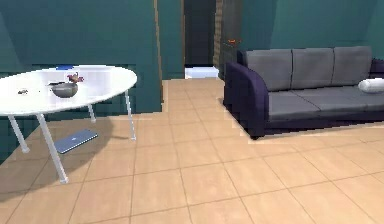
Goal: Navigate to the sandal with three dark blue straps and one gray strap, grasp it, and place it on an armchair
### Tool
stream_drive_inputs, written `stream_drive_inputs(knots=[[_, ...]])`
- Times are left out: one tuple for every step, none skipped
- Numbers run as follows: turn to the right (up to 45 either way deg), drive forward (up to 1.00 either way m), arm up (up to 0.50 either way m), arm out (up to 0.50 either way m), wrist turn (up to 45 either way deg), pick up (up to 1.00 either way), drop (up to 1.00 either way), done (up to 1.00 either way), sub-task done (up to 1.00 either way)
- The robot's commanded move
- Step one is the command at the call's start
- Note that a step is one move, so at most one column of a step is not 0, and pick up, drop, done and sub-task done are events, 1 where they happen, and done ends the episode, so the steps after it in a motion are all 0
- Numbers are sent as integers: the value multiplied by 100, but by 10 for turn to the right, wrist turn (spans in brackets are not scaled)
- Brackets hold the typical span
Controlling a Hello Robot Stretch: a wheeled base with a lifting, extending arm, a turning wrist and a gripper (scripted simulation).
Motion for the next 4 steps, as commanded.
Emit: stream_drive_inputs(knots=[[-240, 0, 0, 0, 0, 0, 0, 0, 0], [0, 0, 0, 22, 0, 0, 0, 0, 0], [0, 0, 0, 0, 450, 0, 0, 0, 0], [0, 0, 0, 0, 450, 0, 0, 0, 0]])
